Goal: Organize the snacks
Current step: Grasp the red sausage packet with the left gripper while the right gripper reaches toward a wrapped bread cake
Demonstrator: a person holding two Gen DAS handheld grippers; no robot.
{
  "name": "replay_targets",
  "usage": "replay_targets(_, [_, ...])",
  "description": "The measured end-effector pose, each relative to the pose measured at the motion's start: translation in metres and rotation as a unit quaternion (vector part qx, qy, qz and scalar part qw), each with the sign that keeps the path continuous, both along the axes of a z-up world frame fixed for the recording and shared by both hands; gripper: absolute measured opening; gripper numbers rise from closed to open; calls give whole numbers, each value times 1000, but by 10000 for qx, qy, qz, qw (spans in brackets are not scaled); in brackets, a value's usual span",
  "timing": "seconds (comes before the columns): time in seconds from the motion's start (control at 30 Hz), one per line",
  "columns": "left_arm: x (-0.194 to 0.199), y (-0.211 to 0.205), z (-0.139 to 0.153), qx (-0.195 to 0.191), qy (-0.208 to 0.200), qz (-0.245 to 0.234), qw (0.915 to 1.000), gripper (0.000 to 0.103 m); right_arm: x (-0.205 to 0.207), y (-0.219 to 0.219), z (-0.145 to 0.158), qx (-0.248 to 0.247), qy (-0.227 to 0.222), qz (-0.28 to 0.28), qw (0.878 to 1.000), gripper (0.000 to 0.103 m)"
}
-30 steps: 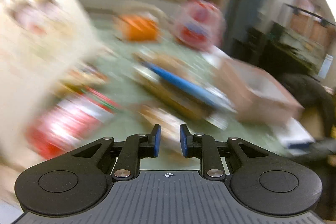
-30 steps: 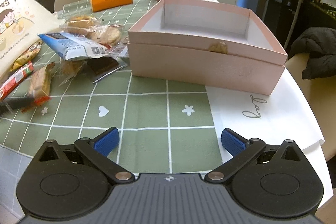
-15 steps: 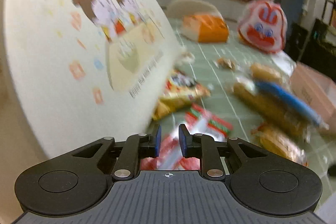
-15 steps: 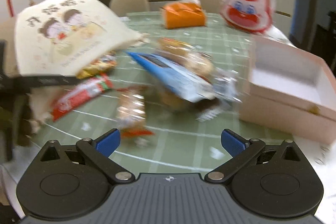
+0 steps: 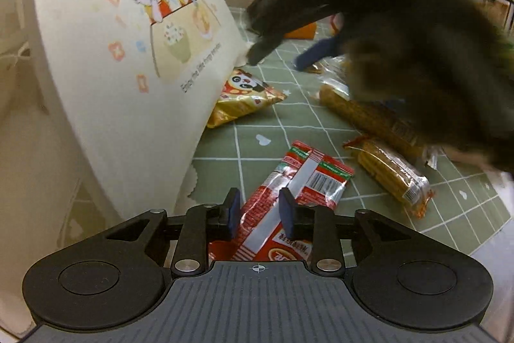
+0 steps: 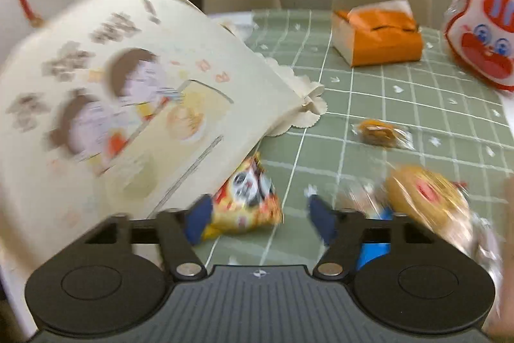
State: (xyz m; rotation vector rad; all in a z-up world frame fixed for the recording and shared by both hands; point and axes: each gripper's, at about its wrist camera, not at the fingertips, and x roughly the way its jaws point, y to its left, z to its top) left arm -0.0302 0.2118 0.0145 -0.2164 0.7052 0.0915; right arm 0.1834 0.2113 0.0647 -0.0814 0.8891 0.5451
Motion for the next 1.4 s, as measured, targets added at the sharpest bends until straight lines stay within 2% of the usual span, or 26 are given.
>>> replay_targets(0.07, [-1,6,-1,-136,-6,-21,9999,36,19,12,-17,21,174,-178,9997,54])
replay_targets(0.13, [-2,9,-1,-197,-14,-70,9998,36,34,16,-32,138,561,-267,9980,49])
replay_targets(0.23, [-3,10,-1,-205,-24,-107,9997,36,34,5,-37,405,739,-281,9960,47])
replay_targets(0.27, [-2,10,-1,-215,-27,-127,9997,35,30,2,-35,408,777,-211,9959,44])
replay_targets(0.33, [-2,10,-2,-243,-35,-166,9996,35,22,-7,-31,363,832,-63,9959,28])
replay_targets(0.47, [-7,8,-2,-402,-52,-294,9987,35,-15,-33,-29,-193,696,93,9973,17])
replay_targets(0.57, [-8,1,-1,-610,-7,-526,9967,35,-46,-57,-35,-515,712,180,9960,17])
replay_targets(0.63, [-6,-3,1,-681,49,-707,9952,35,-66,-73,-34,-614,575,172,9963,8])
replay_targets(0.7, [-3,-2,5,-868,-16,-741,9935,34,-82,-86,-30,-627,402,69,9972,8])
replay_targets(0.77, [0,4,11,-917,-213,-470,9944,34,-93,-95,-25,-556,226,24,9982,9])
replay_targets(0.83, [-1,12,18,-877,-370,-133,9954,34,-96,-97,-16,-411,88,-13,9991,14])
replay_targets(0.9, [-2,15,20,-815,-381,-64,9959,34,-87,-93,-11,-170,39,34,9998,16])
replay_targets(1.0, [-10,11,21,-734,-394,25,9965,34,-62,-76,-7,367,132,101,9992,16])
replay_targets(1.07, [-14,12,16,-822,-373,27,9959,34,-37,-60,-12,694,359,45,9969,20])
replay_targets(1.13, [-23,18,13,-926,-372,86,9950,33,-13,-45,-20,940,609,-71,9937,43])
replay_targets(1.2, [-27,25,10,-1001,-385,217,9940,33,6,-34,-33,1098,780,-216,9907,62])
replay_targets(1.27, [-34,32,9,-1097,-391,354,9926,33,21,-27,-43,1173,879,-308,9887,63])
replay_targets(1.3, [-35,36,8,-1136,-393,415,9919,33,20,-26,-44,1178,849,-305,9889,61])
replay_targets(1.37, [-36,42,7,-1217,-408,490,9905,33,15,-23,-45,1129,1019,-11,9884,35])
replay_targets(1.4, [-36,45,6,-1244,-426,502,9900,33,9,-25,-42,1136,1061,140,9877,26])
